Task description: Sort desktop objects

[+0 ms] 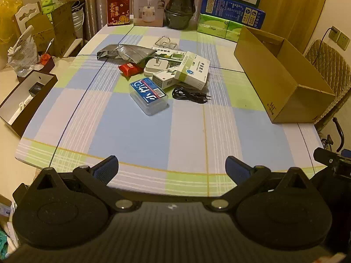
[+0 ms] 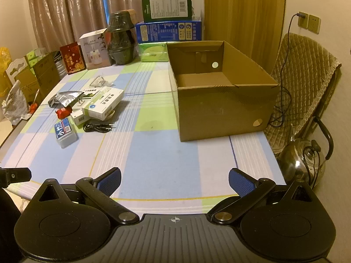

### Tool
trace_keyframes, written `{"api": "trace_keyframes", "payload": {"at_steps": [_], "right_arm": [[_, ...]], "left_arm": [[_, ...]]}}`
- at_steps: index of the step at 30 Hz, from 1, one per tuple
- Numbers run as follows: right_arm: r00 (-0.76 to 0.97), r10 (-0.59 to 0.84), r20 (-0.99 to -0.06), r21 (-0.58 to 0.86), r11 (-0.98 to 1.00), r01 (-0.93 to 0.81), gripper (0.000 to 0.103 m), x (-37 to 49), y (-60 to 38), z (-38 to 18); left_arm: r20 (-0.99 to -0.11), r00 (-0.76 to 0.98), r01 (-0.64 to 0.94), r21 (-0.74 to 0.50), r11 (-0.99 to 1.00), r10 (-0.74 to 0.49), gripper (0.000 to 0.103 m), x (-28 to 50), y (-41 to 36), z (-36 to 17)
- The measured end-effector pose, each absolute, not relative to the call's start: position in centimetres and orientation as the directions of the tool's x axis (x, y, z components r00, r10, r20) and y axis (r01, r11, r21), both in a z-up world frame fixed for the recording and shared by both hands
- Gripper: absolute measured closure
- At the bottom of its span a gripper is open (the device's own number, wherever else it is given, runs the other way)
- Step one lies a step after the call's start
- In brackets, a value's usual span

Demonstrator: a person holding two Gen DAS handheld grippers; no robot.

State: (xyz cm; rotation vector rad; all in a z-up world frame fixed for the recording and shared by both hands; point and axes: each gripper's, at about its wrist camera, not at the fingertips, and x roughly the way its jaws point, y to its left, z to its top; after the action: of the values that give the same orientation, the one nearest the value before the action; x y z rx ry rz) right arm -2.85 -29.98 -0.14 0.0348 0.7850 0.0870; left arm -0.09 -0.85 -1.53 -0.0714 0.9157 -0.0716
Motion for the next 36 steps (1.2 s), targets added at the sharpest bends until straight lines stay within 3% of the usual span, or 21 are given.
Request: {"api": "trace_keyframes", "payload": {"at_steps": [36], "right_arm": [[0.681,0.089,-0.726,0.057,0.996,-0.069,0.002,-2.64,-29.76,-0.89]], "left_arm": [[-0.795,0.597,0.038,-0.106,0.994,-0.108,0.001,0.03,-1.18,-1.92]]}}
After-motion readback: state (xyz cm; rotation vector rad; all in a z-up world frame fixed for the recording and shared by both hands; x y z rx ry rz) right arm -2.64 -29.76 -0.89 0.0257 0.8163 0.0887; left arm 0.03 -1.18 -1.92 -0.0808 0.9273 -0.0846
